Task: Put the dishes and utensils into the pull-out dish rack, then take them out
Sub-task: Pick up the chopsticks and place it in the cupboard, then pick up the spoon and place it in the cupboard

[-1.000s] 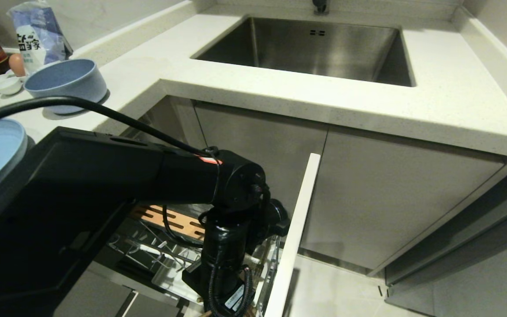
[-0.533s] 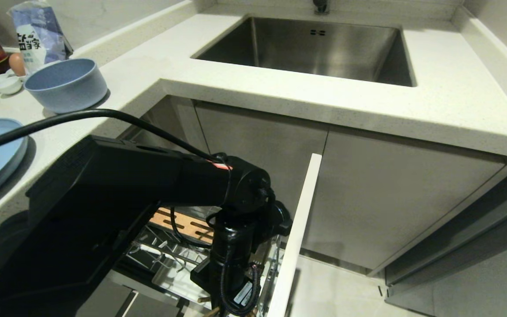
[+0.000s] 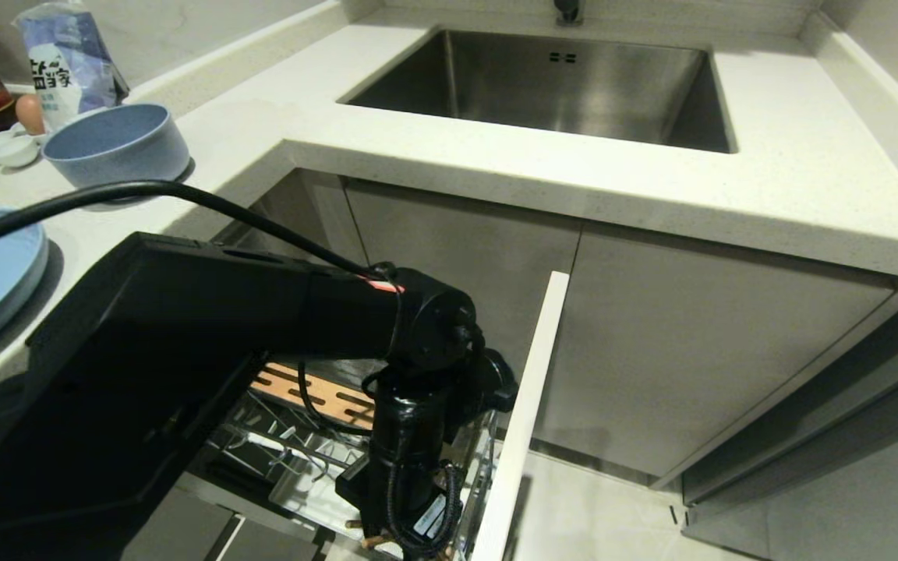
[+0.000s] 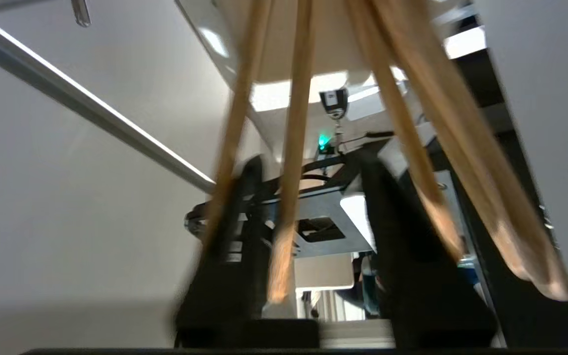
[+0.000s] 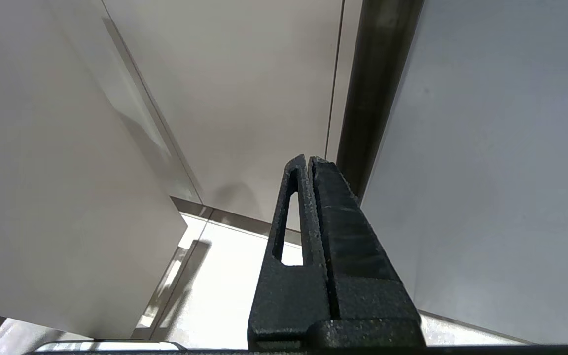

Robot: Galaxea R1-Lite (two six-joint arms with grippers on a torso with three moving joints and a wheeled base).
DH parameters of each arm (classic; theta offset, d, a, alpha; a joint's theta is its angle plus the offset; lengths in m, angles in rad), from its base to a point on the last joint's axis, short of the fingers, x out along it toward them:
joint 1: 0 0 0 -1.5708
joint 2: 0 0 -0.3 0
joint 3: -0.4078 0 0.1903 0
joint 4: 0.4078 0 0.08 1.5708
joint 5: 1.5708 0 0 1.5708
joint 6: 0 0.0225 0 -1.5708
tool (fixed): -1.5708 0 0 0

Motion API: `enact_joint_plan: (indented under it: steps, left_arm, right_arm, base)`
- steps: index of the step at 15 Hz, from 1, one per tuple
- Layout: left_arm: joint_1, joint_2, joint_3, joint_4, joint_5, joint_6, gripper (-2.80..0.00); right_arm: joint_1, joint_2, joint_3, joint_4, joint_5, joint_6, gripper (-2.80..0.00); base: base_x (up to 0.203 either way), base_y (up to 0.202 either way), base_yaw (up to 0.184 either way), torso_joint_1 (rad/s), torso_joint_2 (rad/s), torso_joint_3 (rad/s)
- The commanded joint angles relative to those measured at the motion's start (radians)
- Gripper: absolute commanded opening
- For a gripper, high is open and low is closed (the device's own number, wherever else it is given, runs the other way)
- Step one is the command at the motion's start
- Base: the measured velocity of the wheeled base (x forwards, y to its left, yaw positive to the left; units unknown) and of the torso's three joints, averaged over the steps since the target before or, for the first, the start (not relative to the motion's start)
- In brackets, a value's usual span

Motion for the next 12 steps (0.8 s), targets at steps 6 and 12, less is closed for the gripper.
enact_joint_plan:
  steps: [6, 12]
  left_arm:
    - [-0.007, -0.131, 0.002, 0.052, -0.001, -0.002, 0.00]
    - [-0.036, -0.275, 0.004, 0.100, -0.017, -0.004, 0.00]
  right_arm:
    - [0.000, -0.001, 0.026, -0.001, 0.000, 0.001, -2.80]
    - [0.000, -0.001, 0.026, -0.001, 0.000, 0.000, -2.80]
  base:
    - [0.000, 0.000, 0.000, 0.000, 0.00, 0.000]
    - [0.000, 0.000, 0.000, 0.000, 0.00, 0.000]
